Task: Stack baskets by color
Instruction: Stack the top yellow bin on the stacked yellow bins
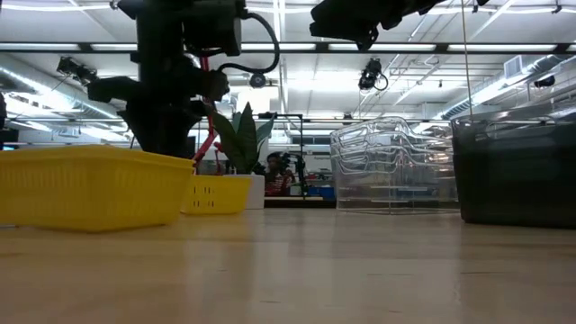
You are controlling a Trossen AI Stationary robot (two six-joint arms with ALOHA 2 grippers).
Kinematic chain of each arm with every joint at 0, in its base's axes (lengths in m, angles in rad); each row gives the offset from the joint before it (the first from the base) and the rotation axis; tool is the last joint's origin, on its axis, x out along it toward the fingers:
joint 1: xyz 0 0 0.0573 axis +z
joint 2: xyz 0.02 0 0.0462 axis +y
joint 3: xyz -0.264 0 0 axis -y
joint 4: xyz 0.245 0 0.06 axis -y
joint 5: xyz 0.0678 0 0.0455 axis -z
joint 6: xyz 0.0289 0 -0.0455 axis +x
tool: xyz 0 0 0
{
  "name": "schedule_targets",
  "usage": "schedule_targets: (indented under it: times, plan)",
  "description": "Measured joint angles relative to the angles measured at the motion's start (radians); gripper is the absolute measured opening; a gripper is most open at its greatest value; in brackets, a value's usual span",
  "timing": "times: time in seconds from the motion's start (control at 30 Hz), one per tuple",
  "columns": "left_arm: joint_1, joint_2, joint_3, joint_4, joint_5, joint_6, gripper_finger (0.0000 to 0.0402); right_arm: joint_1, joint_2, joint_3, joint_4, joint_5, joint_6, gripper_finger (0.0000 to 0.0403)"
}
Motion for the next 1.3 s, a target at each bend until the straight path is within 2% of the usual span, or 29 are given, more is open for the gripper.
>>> schedule_targets:
  times: [0.1, 0.27, 0.37, 0.53, 0.73, 0.97, 1.07, 1.2, 1.3]
  plan:
    - [0.023, 0.0, 0.0, -0.001, -0.007, 0.039, 0.0163, 0.0, 0.0, 0.0, 0.0, 0.0, 0.0, 0.0166]
    - [0.048, 0.0, 0.0, -0.041, -0.151, 0.122, 0.0142, 0.0, 0.0, 0.0, -0.002, 0.0, 0.0, 0.0166]
    - [0.058, 0.012, 0.001, -0.034, -0.182, 0.192, 0.0133, 0.0, 0.0, 0.0, 0.0, 0.0, -0.005, 0.0166]
    - [0.086, 0.086, 0.001, -0.025, -0.211, 0.296, 0.0124, 0.0, 0.0, 0.0, 0.0, 0.0, -0.005, 0.0166]
    - [0.098, 0.194, 0.001, -0.024, -0.364, 0.384, 0.0117, 0.0, 0.0, 0.0, -0.003, -0.005, -0.005, 0.0166]
    - [0.098, 0.252, 0.001, -0.023, -0.37, 0.418, 0.011, 0.0, 0.0, 0.0, -0.007, -0.005, -0.006, 0.0166]
    - [0.098, 0.253, 0.001, -0.023, -0.375, 0.421, 0.0079, 0.0, 0.0, 0.0, -0.008, -0.006, -0.008, 0.0166]
    - [0.098, 0.252, 0.001, -0.026, -0.377, 0.419, 0.0015, 0.0, 0.0, 0.0, -0.008, -0.008, -0.008, 0.0166]
    - [0.098, 0.252, 0.003, -0.05, -0.369, 0.41, 0.001, 0.0, 0.0, 0.0, -0.008, -0.008, -0.008, 0.0166]
